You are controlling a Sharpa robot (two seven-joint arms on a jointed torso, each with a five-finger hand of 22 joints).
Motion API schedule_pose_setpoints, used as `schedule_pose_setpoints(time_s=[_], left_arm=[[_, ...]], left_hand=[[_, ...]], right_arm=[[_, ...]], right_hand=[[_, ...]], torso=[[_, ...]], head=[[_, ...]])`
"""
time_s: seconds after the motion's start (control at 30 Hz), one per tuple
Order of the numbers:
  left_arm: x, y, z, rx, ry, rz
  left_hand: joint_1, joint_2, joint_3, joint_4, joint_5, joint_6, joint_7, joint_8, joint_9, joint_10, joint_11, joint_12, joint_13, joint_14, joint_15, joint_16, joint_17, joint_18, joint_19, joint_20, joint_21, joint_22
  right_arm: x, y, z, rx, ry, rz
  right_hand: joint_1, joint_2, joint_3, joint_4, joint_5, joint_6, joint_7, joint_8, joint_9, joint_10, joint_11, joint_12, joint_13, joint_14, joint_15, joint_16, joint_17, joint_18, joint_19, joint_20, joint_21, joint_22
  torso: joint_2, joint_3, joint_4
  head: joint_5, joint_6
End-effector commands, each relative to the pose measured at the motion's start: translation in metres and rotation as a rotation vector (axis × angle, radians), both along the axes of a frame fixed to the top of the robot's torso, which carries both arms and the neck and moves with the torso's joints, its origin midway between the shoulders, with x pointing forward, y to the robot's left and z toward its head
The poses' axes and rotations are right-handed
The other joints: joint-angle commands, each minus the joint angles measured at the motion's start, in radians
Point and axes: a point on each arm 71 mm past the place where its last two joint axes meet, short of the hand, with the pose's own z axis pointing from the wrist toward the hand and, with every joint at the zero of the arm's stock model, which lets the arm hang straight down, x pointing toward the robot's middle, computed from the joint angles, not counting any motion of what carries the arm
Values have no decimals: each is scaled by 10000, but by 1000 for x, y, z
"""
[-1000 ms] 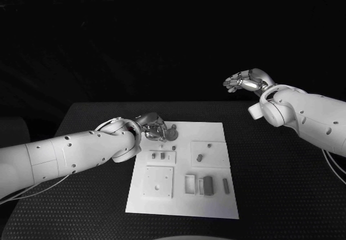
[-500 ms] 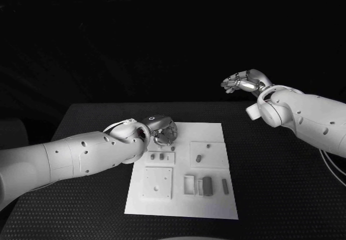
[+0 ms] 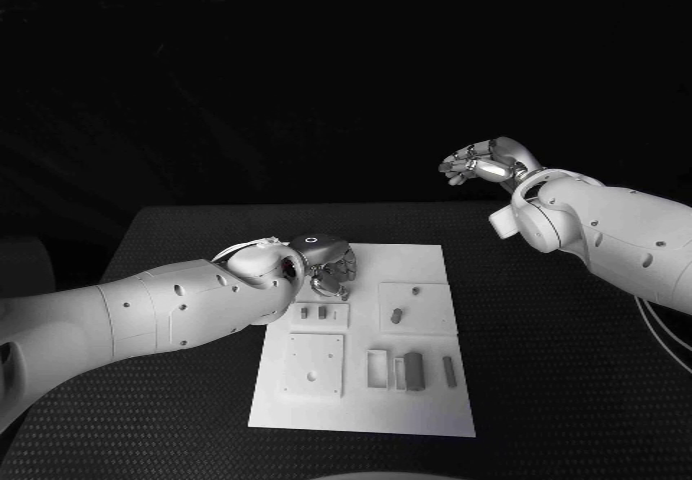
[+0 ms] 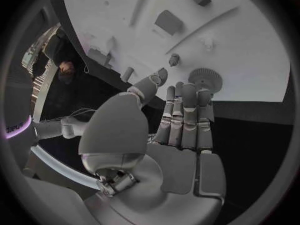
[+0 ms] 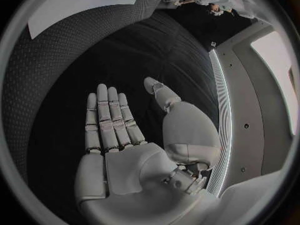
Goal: Assemble the parts on the task board
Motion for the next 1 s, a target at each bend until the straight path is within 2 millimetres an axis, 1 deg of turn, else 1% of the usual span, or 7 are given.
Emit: schedule_pose_setpoints(time_s=[0.03, 0.2, 0.43, 0.73, 0.77, 0.87, 1.0], left_arm=[[-1, -1, -5, 388, 184, -245], [0, -1, -9, 389, 211, -218], [-1, -4, -11, 390, 254, -266], [0, -2, -16, 414, 282, -190], [1, -2, -16, 417, 281, -177], [1, -2, -19, 435, 301, -138], [2, -2, -21, 429, 301, -119]], left_hand=[[-45, -25, -9, 37, -11, 72, 30, -9, -9, 66, 7, -65, -10, 70, -5, 49, 14, -7, 43, -507, 35, 150], [-39, -21, -2, 22, 1, 103, 7, 2, -14, 124, -13, -79, -31, 44, -19, 50, 6, -4, 39, -509, 33, 158], [-49, -5, 3, 27, 19, 111, 7, 0, -21, 146, -15, -101, -52, 36, -23, 57, 2, -5, 40, -510, 34, 163], [-99, 43, -4, 50, 23, 127, 13, -3, -38, 200, -20, -147, -96, 68, -30, 116, 12, -1, 68, -520, 51, 177], [-98, 94, 8, 60, 30, 145, 39, 2, -41, 263, -21, -137, -98, 86, -23, 146, 20, 8, 93, -528, 67, 183], [-99, 148, 19, 65, 33, 147, 87, -10, -62, 355, -14, -146, -119, 129, -30, 221, 39, 29, 151, -536, 109, 196], [-93, 201, 36, 63, 42, 222, 89, 18, -67, 471, -32, -144, -133, 155, -45, 288, 54, 48, 187, -543, 139, 200]], right_arm=[[0, 2, 0, 14, -3, 170], [-1, 2, 0, 15, -2, 179], [-1, 2, 0, 17, -3, 185], [-1, 2, 0, 19, -3, 196], [-1, 2, 0, 20, -1, 202], [-1, 2, 0, 21, 0, 202], [-1, 3, 0, 27, -2, 224]], right_hand=[[-51, 65, -35, -19, 40, -87, 102, 55, -14, 52, 21, -52, -12, 3, 67, -33, -10, -112, 2, -2, -54, 16], [-52, 64, -36, -19, 40, -88, 102, 56, -14, 52, 21, -52, -12, 3, 67, -33, -10, -112, 3, -1, -56, 17], [-50, 65, -35, -21, 40, -88, 102, 56, -16, 52, 21, -53, -13, 3, 67, -34, -11, -111, 4, -1, -61, 20], [-51, 65, -35, -21, 40, -89, 102, 57, -18, 52, 21, -54, -13, 3, 67, -34, -11, -111, 5, -1, -65, 23], [-51, 65, -35, -21, 40, -89, 102, 58, -18, 52, 21, -54, -13, 2, 67, -35, -11, -111, 5, -1, -65, 24], [-51, 65, -35, -21, 40, -89, 102, 58, -19, 52, 21, -54, -13, 2, 67, -35, -11, -110, 6, -1, -67, 25], [-51, 65, -35, -21, 40, -89, 103, 59, -20, 52, 21, -54, -13, 3, 67, -35, -11, -110, 6, 0, -70, 27]], torso=[[-1, 6, 6], [9, -2, 6], [0, 4, 15], [-9, 0, 19], [-9, 1, 19], [0, 0, 18], [-7, 4, 5]], head=[[-8, -8], [-34, -28], [-59, -57], [-83, -74], [-83, -74], [-103, -81], [-104, -75]])
